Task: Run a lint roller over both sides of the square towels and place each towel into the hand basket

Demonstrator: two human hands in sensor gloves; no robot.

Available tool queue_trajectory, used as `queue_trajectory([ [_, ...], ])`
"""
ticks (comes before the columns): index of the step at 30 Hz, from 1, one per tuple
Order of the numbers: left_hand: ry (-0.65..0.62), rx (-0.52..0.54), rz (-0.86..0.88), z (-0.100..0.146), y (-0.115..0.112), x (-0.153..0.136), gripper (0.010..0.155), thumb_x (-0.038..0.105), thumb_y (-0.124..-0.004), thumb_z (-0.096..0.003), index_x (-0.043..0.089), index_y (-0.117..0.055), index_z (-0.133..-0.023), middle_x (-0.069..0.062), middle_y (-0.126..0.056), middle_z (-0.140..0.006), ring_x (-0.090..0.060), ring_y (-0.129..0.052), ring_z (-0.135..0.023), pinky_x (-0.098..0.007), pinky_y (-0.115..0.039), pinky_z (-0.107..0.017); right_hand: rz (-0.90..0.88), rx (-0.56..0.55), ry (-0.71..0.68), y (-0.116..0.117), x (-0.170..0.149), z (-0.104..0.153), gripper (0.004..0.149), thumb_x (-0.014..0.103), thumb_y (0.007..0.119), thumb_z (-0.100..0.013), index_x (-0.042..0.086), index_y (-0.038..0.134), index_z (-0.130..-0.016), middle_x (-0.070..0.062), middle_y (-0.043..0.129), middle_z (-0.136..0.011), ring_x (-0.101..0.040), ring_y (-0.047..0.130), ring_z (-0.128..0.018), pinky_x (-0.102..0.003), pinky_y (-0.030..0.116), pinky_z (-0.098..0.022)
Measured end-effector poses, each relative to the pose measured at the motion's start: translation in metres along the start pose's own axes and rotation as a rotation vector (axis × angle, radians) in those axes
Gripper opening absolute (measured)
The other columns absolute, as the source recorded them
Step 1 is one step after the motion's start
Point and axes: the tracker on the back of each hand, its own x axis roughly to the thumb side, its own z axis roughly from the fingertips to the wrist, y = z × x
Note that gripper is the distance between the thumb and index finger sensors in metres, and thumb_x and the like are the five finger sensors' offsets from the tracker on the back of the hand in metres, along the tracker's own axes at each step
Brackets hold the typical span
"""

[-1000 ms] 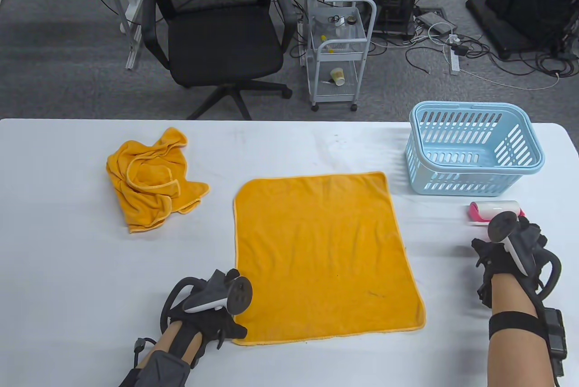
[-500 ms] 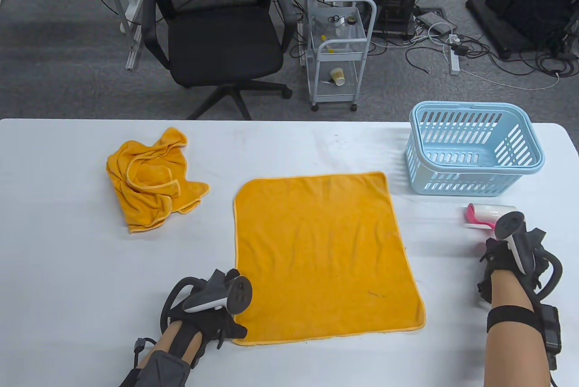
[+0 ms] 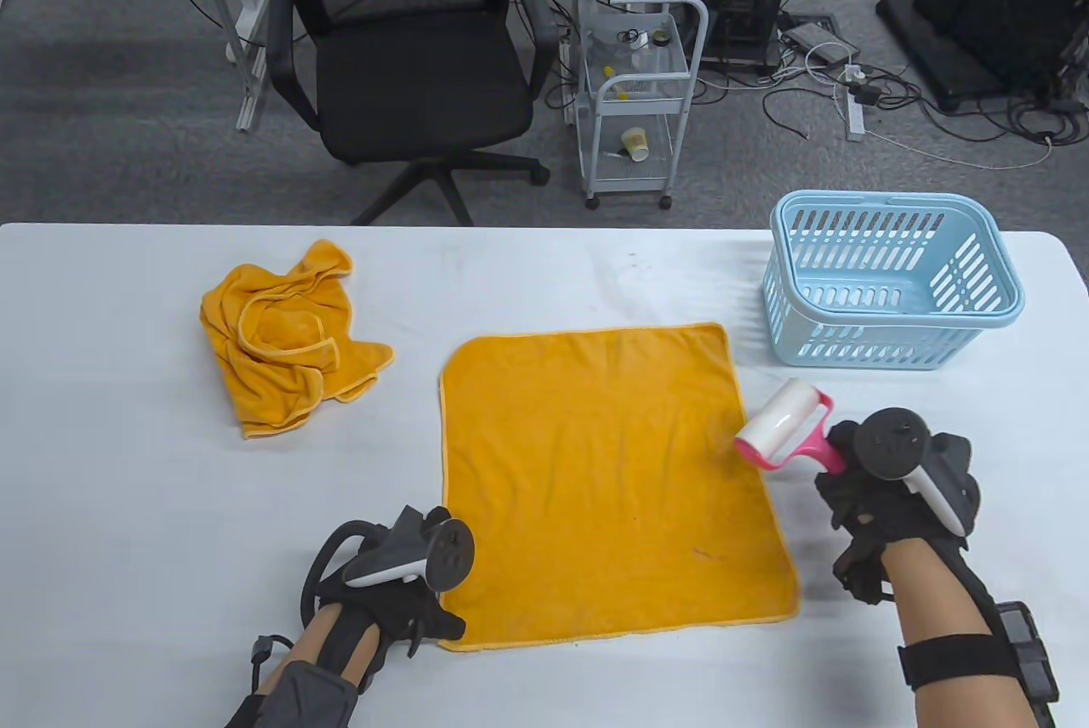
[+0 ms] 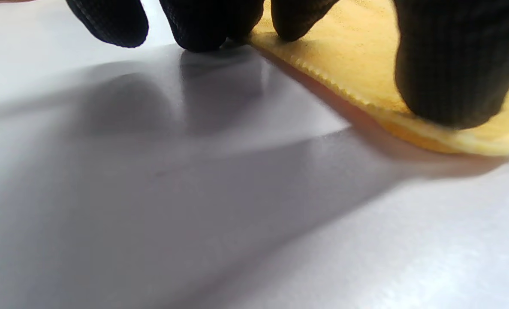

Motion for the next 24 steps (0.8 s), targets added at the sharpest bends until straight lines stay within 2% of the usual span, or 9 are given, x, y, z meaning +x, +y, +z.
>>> queue_trajectory([
  [4, -0.001, -0.001, -0.002, 0.000, 0.000, 0.000, 0.099, 0.068, -0.088, -0.0312, 0.030, -0.041, -0.109, -0.012, -0.031, -0.122, -0.043, -0.048, -0.111, -0.071, -0.050, -0.074, 0.139, 0.071, -0.243, 0.025, 0.079, 0.021, 0.061, 0.031, 0.096, -0.045, 0.023, 0.062, -0.095, -0.007, 0.083, -0.084, -0.040, 0.097, -0.072, -0.058, 0.085, -0.050],
  [5, -0.001, -0.002, -0.006, 0.000, 0.000, 0.001, 0.099, 0.068, -0.088, -0.0312, 0.030, -0.041, -0.109, -0.012, -0.031, -0.122, -0.043, -0.048, -0.111, -0.071, -0.050, -0.074, 0.184, 0.093, -0.320, 0.037, 0.106, 0.029, 0.061, 0.031, 0.096, -0.045, 0.023, 0.062, -0.095, -0.007, 0.082, -0.084, -0.040, 0.097, -0.073, -0.058, 0.085, -0.050],
  [7, 0.000, -0.003, -0.007, 0.000, 0.000, 0.001, 0.100, 0.068, -0.088, -0.0310, 0.029, -0.041, -0.109, -0.012, -0.031, -0.122, -0.044, -0.048, -0.111, -0.071, -0.050, -0.074, 0.237, 0.117, -0.415, 0.055, 0.140, 0.039, 0.061, 0.031, 0.095, -0.046, 0.024, 0.061, -0.096, -0.008, 0.082, -0.085, -0.040, 0.096, -0.073, -0.058, 0.085, -0.050],
  [13, 0.006, -0.005, -0.023, 0.000, 0.000, 0.002, 0.100, 0.067, -0.090, -0.0310, 0.028, -0.040, -0.109, -0.012, -0.030, -0.122, -0.043, -0.048, -0.111, -0.071, -0.050, -0.074, 0.345, 0.133, -0.593, 0.094, 0.210, 0.061, 0.062, 0.032, 0.094, -0.047, 0.025, 0.060, -0.098, -0.008, 0.082, -0.087, -0.040, 0.096, -0.074, -0.057, 0.085, -0.050],
  [19, 0.005, -0.006, -0.038, 0.000, 0.000, 0.004, 0.101, 0.067, -0.090, -0.0312, 0.027, -0.040, -0.109, -0.013, -0.031, -0.122, -0.044, -0.048, -0.111, -0.071, -0.050, -0.074, 0.406, 0.161, -0.618, 0.112, 0.219, 0.063, 0.062, 0.032, 0.093, -0.047, 0.026, 0.061, -0.099, -0.010, 0.082, -0.087, -0.041, 0.096, -0.074, -0.057, 0.085, -0.050],
  [21, 0.004, -0.006, -0.039, 0.000, 0.000, 0.004, 0.101, 0.067, -0.090, -0.0313, 0.026, -0.040, -0.109, -0.013, -0.031, -0.122, -0.044, -0.048, -0.111, -0.071, -0.050, -0.074, 0.450, 0.160, -0.613, 0.110, 0.213, 0.063, 0.062, 0.033, 0.093, -0.047, 0.027, 0.062, -0.100, -0.010, 0.082, -0.087, -0.041, 0.097, -0.073, -0.057, 0.085, -0.050],
  [24, 0.003, -0.005, -0.040, 0.000, 0.000, 0.005, 0.101, 0.067, -0.090, -0.0314, 0.026, -0.041, -0.109, -0.013, -0.031, -0.122, -0.045, -0.048, -0.110, -0.071, -0.050, -0.074, 0.533, 0.203, -0.544, 0.095, 0.192, 0.063, 0.062, 0.030, 0.094, -0.046, 0.026, 0.066, -0.101, -0.012, 0.084, -0.087, -0.042, 0.097, -0.073, -0.059, 0.084, -0.050],
])
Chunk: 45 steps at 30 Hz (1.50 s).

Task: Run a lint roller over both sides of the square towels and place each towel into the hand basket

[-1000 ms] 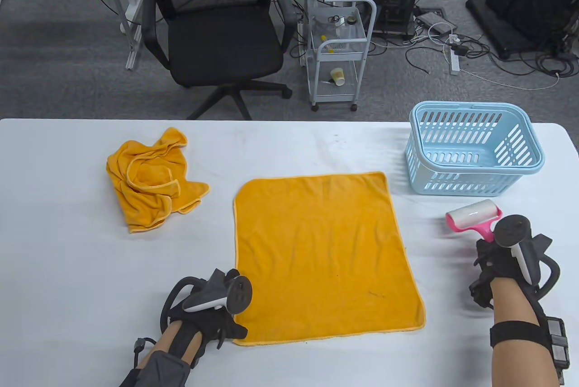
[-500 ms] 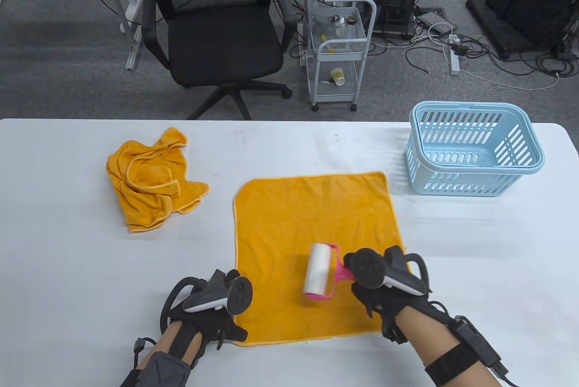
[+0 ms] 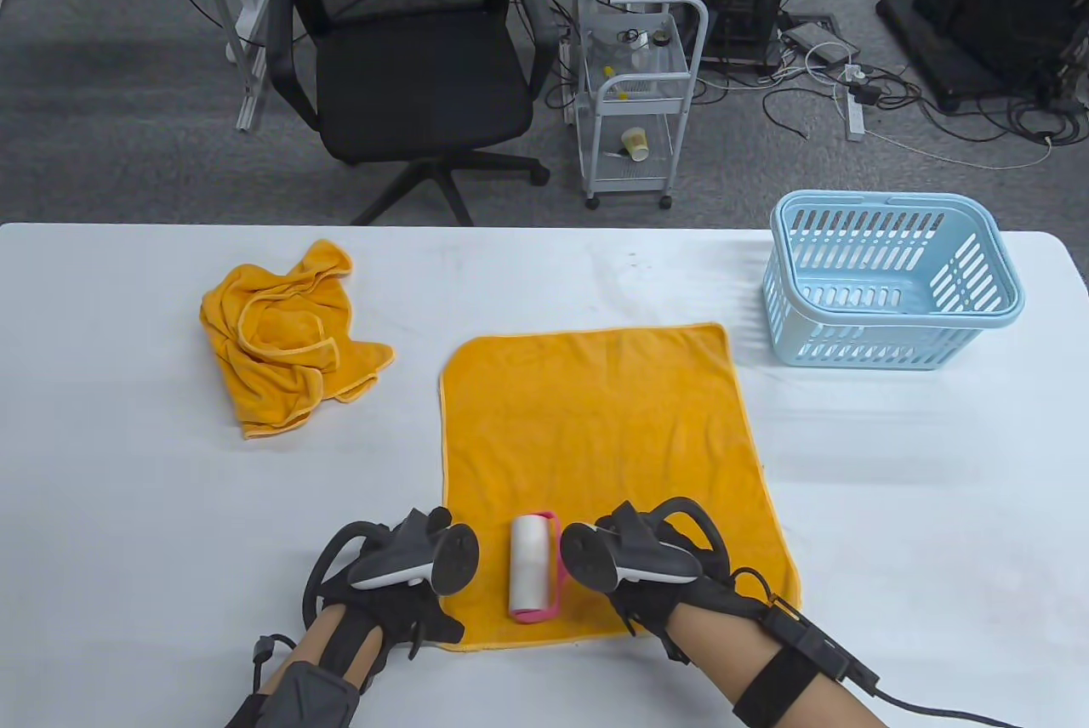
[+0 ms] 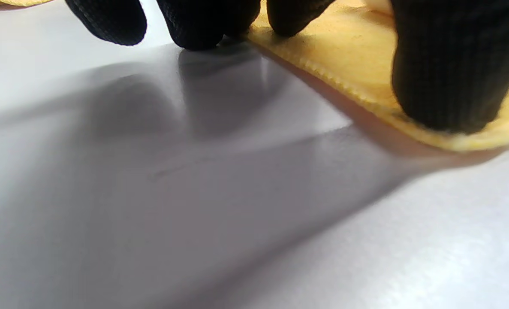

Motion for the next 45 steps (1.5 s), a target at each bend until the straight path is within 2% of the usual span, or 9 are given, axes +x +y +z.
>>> queue_trajectory([
  [9, -0.002, -0.001, 0.001, 0.000, 0.000, 0.001, 0.101, 0.067, -0.090, -0.0315, 0.026, -0.041, -0.109, -0.013, -0.030, -0.122, -0.045, -0.048, -0.110, -0.072, -0.049, -0.074, 0.285, 0.291, 0.324, 0.005, -0.093, 0.053, 0.062, 0.025, 0.096, -0.046, 0.027, 0.069, -0.102, -0.013, 0.085, -0.089, -0.043, 0.093, -0.078, -0.063, 0.079, -0.055],
  [14, -0.004, 0.000, 0.000, 0.000, 0.000, 0.001, 0.101, 0.066, -0.090, -0.0316, 0.026, -0.041, -0.109, -0.014, -0.030, -0.122, -0.045, -0.048, -0.110, -0.072, -0.050, -0.074, 0.411, 0.445, 0.430, 0.008, -0.125, 0.062, 0.059, 0.025, 0.096, -0.046, 0.026, 0.072, -0.101, -0.010, 0.085, -0.091, -0.042, 0.091, -0.080, -0.063, 0.077, -0.057],
  [15, -0.004, 0.000, -0.001, 0.000, 0.000, 0.001, 0.100, 0.066, -0.090, -0.0316, 0.026, -0.041, -0.109, -0.014, -0.031, -0.122, -0.045, -0.048, -0.110, -0.072, -0.050, -0.074, 0.396, 0.442, 0.430, 0.006, -0.126, 0.061, 0.059, 0.025, 0.095, -0.047, 0.025, 0.072, -0.101, -0.010, 0.084, -0.091, -0.042, 0.090, -0.081, -0.064, 0.077, -0.058],
  [19, -0.002, 0.000, -0.006, 0.000, 0.001, 0.001, 0.100, 0.066, -0.090, -0.0317, 0.025, -0.041, -0.109, -0.014, -0.031, -0.122, -0.045, -0.049, -0.110, -0.072, -0.050, -0.074, 0.169, 0.243, 0.353, -0.013, -0.110, 0.038, 0.059, 0.024, 0.094, -0.048, 0.024, 0.069, -0.101, -0.012, 0.080, -0.094, -0.043, 0.087, -0.084, -0.065, 0.076, -0.058],
  [23, -0.002, 0.000, -0.002, 0.000, 0.000, 0.001, 0.100, 0.066, -0.090, -0.0316, 0.025, -0.041, -0.109, -0.013, -0.031, -0.122, -0.045, -0.048, -0.110, -0.072, -0.050, -0.074, -0.026, 0.070, 0.184, -0.020, -0.056, -0.009, 0.059, 0.025, 0.090, -0.049, 0.020, 0.064, -0.101, -0.012, 0.076, -0.097, -0.043, 0.083, -0.088, -0.064, 0.076, -0.058],
  [27, -0.002, 0.001, 0.002, 0.000, 0.000, 0.001, 0.100, 0.067, -0.090, -0.0316, 0.025, -0.041, -0.109, -0.013, -0.030, -0.122, -0.045, -0.048, -0.110, -0.072, -0.050, -0.074, -0.042, -0.011, 0.105, -0.016, -0.011, -0.042, 0.059, 0.025, 0.090, -0.049, 0.020, 0.063, -0.101, -0.012, 0.073, -0.099, -0.042, 0.081, -0.089, -0.064, 0.076, -0.058],
  [30, -0.004, 0.000, 0.004, 0.000, 0.000, 0.000, 0.101, 0.067, -0.090, -0.0316, 0.025, -0.040, -0.109, -0.013, -0.030, -0.122, -0.045, -0.047, -0.110, -0.072, -0.049, -0.074, 0.001, -0.021, 0.103, -0.008, 0.002, -0.054, 0.059, 0.025, 0.090, -0.049, 0.021, 0.063, -0.101, -0.011, 0.073, -0.099, -0.041, 0.082, -0.089, -0.064, 0.076, -0.059],
  [35, -0.008, 0.000, 0.010, 0.000, -0.001, 0.000, 0.100, 0.066, -0.090, -0.0318, 0.025, -0.041, -0.109, -0.013, -0.030, -0.122, -0.045, -0.047, -0.110, -0.072, -0.049, -0.074, 0.066, 0.004, 0.187, -0.004, -0.029, -0.047, 0.059, 0.023, 0.091, -0.048, 0.027, 0.065, -0.101, -0.009, 0.077, -0.096, -0.040, 0.085, -0.085, -0.064, 0.072, -0.061],
  [45, -0.010, 0.001, 0.013, 0.000, -0.001, -0.001, 0.101, 0.066, -0.090, -0.0318, 0.025, -0.041, -0.109, -0.014, -0.030, -0.122, -0.045, -0.047, -0.110, -0.072, -0.049, -0.074, 0.321, 0.202, 0.536, 0.010, -0.144, -0.003, 0.054, 0.016, 0.093, -0.047, 0.029, 0.075, -0.096, -0.007, 0.081, -0.094, -0.039, 0.083, -0.086, -0.067, 0.068, -0.063],
])
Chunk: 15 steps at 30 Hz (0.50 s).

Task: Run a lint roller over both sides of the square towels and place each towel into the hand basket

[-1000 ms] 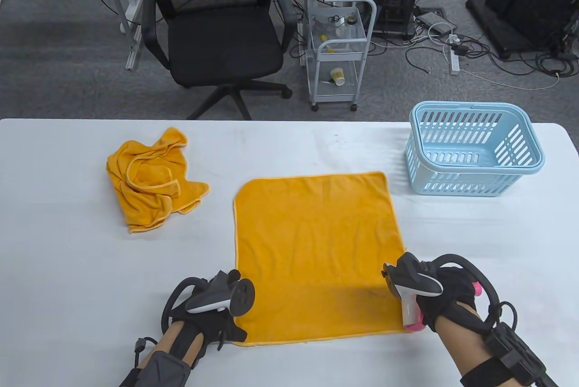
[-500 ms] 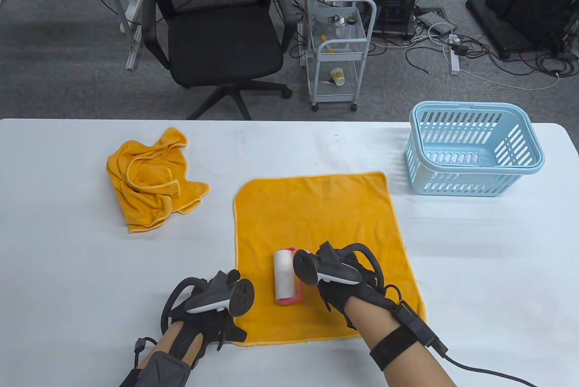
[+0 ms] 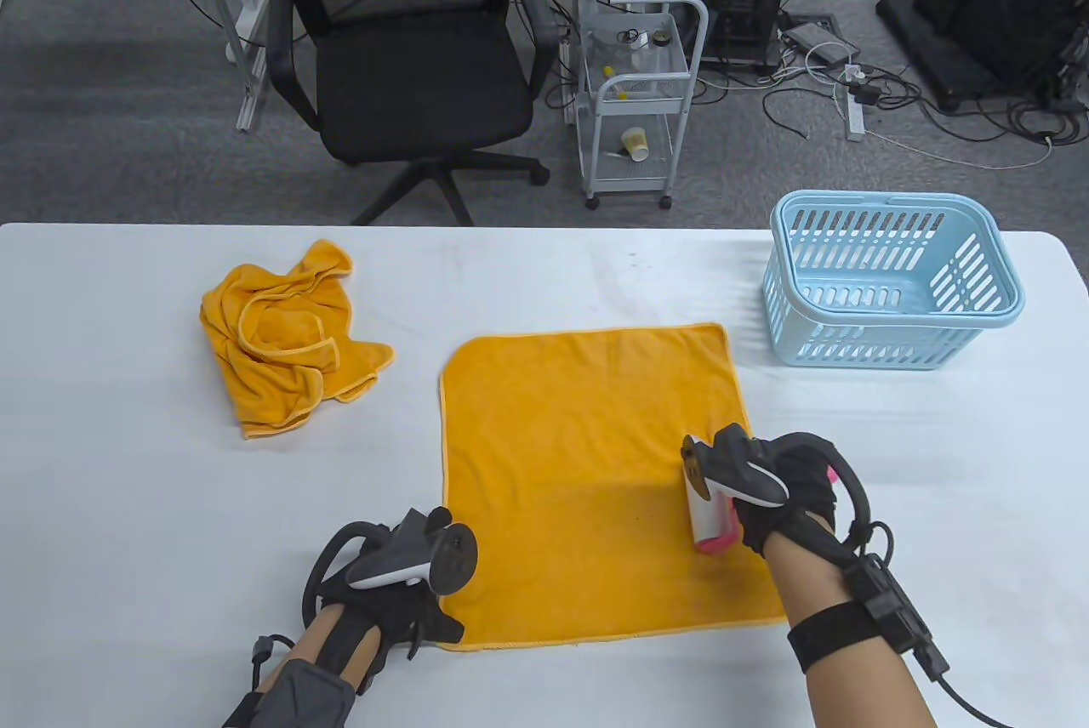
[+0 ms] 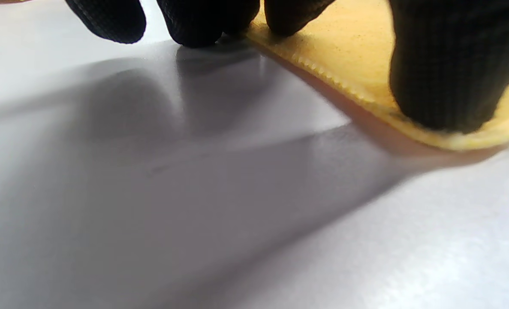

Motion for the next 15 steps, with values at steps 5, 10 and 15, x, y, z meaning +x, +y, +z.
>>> queue_trajectory([
  [5, 0.000, 0.000, 0.000, 0.000, 0.000, 0.000, 0.100, 0.066, -0.090, -0.0318, 0.025, -0.041, -0.109, -0.014, -0.030, -0.122, -0.045, -0.047, -0.110, -0.072, -0.049, -0.074, -0.108, 0.001, -0.016, -0.009, -0.004, -0.004, 0.054, 0.017, 0.093, -0.048, 0.028, 0.074, -0.097, -0.008, 0.080, -0.096, -0.040, 0.081, -0.088, -0.067, 0.068, -0.063],
  [10, 0.001, 0.000, -0.004, 0.000, 0.001, 0.000, 0.100, 0.066, -0.090, -0.0317, 0.025, -0.042, -0.109, -0.013, -0.030, -0.122, -0.045, -0.047, -0.110, -0.072, -0.049, -0.074, -0.337, -0.136, -0.161, -0.044, 0.041, -0.003, 0.059, 0.020, 0.091, -0.049, 0.025, 0.065, -0.102, -0.010, 0.077, -0.098, -0.040, 0.083, -0.088, -0.065, 0.072, -0.061],
  [15, -0.001, 0.000, -0.003, 0.001, 0.001, 0.000, 0.100, 0.066, -0.090, -0.0320, 0.024, -0.042, -0.109, -0.014, -0.030, -0.122, -0.045, -0.047, -0.110, -0.072, -0.049, -0.074, -0.340, -0.185, -0.292, -0.071, 0.104, -0.001, 0.062, 0.022, 0.090, -0.049, 0.026, 0.061, -0.104, -0.010, 0.075, -0.099, -0.040, 0.083, -0.088, -0.062, 0.074, -0.061],
])
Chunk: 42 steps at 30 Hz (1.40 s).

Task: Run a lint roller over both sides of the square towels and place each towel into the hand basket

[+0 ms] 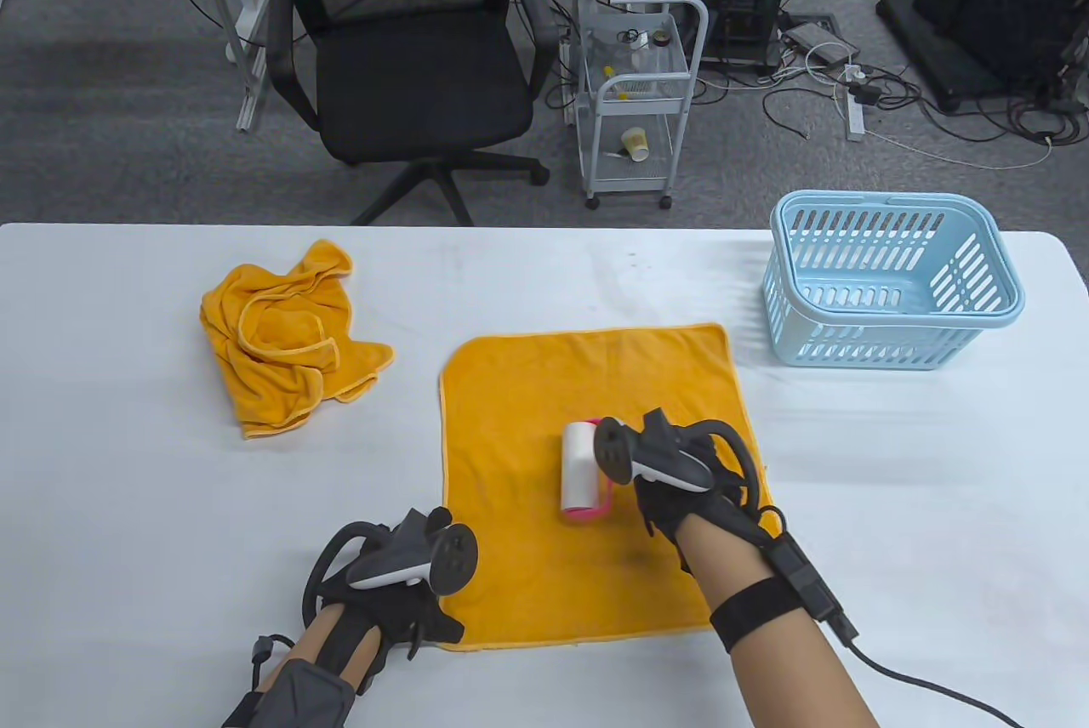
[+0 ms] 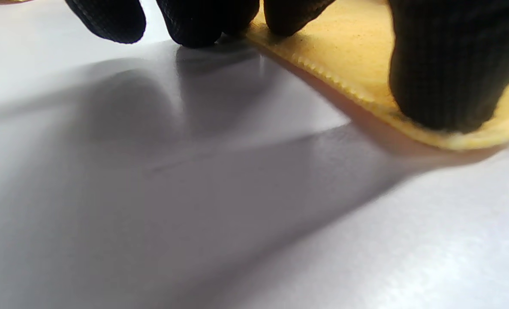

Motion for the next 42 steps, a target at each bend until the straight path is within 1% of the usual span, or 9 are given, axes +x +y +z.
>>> queue_trajectory([
  [3, -0.002, -0.001, 0.004, 0.000, 0.000, 0.000, 0.100, 0.066, -0.090, -0.0320, 0.025, -0.041, -0.109, -0.013, -0.029, -0.122, -0.045, -0.047, -0.110, -0.072, -0.049, -0.074, 0.022, -0.017, -0.029, 0.006, 0.022, -0.006, 0.063, 0.024, 0.089, -0.049, 0.027, 0.060, -0.105, -0.009, 0.075, -0.100, -0.040, 0.084, -0.088, -0.061, 0.075, -0.061],
  [6, -0.003, 0.000, 0.002, 0.000, 0.000, 0.000, 0.100, 0.066, -0.090, -0.0319, 0.024, -0.042, -0.109, -0.014, -0.030, -0.122, -0.045, -0.047, -0.110, -0.072, -0.049, -0.074, 0.043, -0.024, 0.004, 0.010, 0.015, -0.007, 0.063, 0.023, 0.089, -0.049, 0.029, 0.059, -0.105, -0.009, 0.076, -0.099, -0.040, 0.084, -0.087, -0.062, 0.073, -0.062],
  [16, 0.002, 0.000, -0.005, 0.000, 0.000, 0.000, 0.099, 0.066, -0.089, -0.0320, 0.025, -0.042, -0.109, -0.013, -0.029, -0.122, -0.045, -0.047, -0.111, -0.072, -0.049, -0.074, 0.360, 0.120, 0.354, 0.021, -0.096, 0.011, 0.061, 0.017, 0.091, -0.048, 0.031, 0.066, -0.102, -0.007, 0.078, -0.097, -0.040, 0.081, -0.089, -0.065, 0.067, -0.064],
  [20, 0.002, 0.000, -0.005, 0.000, 0.000, 0.000, 0.100, 0.066, -0.089, -0.0320, 0.025, -0.042, -0.109, -0.013, -0.029, -0.122, -0.045, -0.047, -0.111, -0.072, -0.049, -0.074, 0.457, 0.162, 0.418, 0.022, -0.110, 0.015, 0.059, 0.016, 0.091, -0.048, 0.031, 0.069, -0.101, -0.007, 0.079, -0.097, -0.040, 0.080, -0.090, -0.066, 0.066, -0.065],
  [24, 0.003, 0.000, -0.006, 0.001, 0.000, 0.000, 0.099, 0.066, -0.089, -0.0321, 0.025, -0.042, -0.109, -0.013, -0.030, -0.122, -0.045, -0.047, -0.111, -0.072, -0.049, -0.074, 0.365, 0.125, 0.394, 0.012, -0.099, 0.012, 0.060, 0.019, 0.092, -0.048, 0.031, 0.067, -0.102, -0.007, 0.078, -0.098, -0.039, 0.081, -0.090, -0.065, 0.070, -0.063],
  [26, 0.002, 0.001, -0.006, 0.001, 0.000, 0.000, 0.099, 0.066, -0.089, -0.0320, 0.025, -0.042, -0.109, -0.013, -0.030, -0.122, -0.045, -0.047, -0.111, -0.072, -0.049, -0.074, 0.109, 0.051, 0.324, 0.003, -0.081, 0.003, 0.063, 0.020, 0.091, -0.048, 0.030, 0.063, -0.104, -0.010, 0.077, -0.099, -0.041, 0.083, -0.089, -0.064, 0.073, -0.062],
  [29, 0.001, 0.001, -0.004, 0.001, 0.000, 0.000, 0.099, 0.066, -0.089, -0.0321, 0.025, -0.042, -0.109, -0.013, -0.030, -0.122, -0.045, -0.047, -0.110, -0.072, -0.049, -0.074, -0.095, -0.025, 0.238, -0.006, -0.052, -0.013, 0.067, 0.022, 0.090, -0.049, 0.028, 0.058, -0.106, -0.012, 0.074, -0.101, -0.042, 0.084, -0.088, -0.062, 0.075, -0.060],
  [36, 0.001, 0.001, -0.002, 0.001, 0.000, 0.000, 0.099, 0.066, -0.089, -0.0320, 0.025, -0.042, -0.109, -0.014, -0.029, -0.122, -0.045, -0.047, -0.110, -0.072, -0.049, -0.074, -0.026, -0.078, 0.088, 0.000, 0.011, -0.032, 0.069, 0.025, 0.089, -0.049, 0.029, 0.052, -0.108, -0.011, 0.073, -0.102, -0.039, 0.086, -0.087, -0.059, 0.077, -0.060],
  [42, 0.002, 0.001, 0.001, 0.001, 0.000, 0.000, 0.099, 0.066, -0.089, -0.0321, 0.025, -0.042, -0.109, -0.013, -0.030, -0.122, -0.045, -0.046, -0.111, -0.072, -0.049, -0.074, 0.066, -0.042, 0.166, 0.009, -0.018, -0.029, 0.068, 0.022, 0.089, -0.049, 0.032, 0.055, -0.107, -0.009, 0.075, -0.100, -0.039, 0.085, -0.086, -0.063, 0.073, -0.061],
])
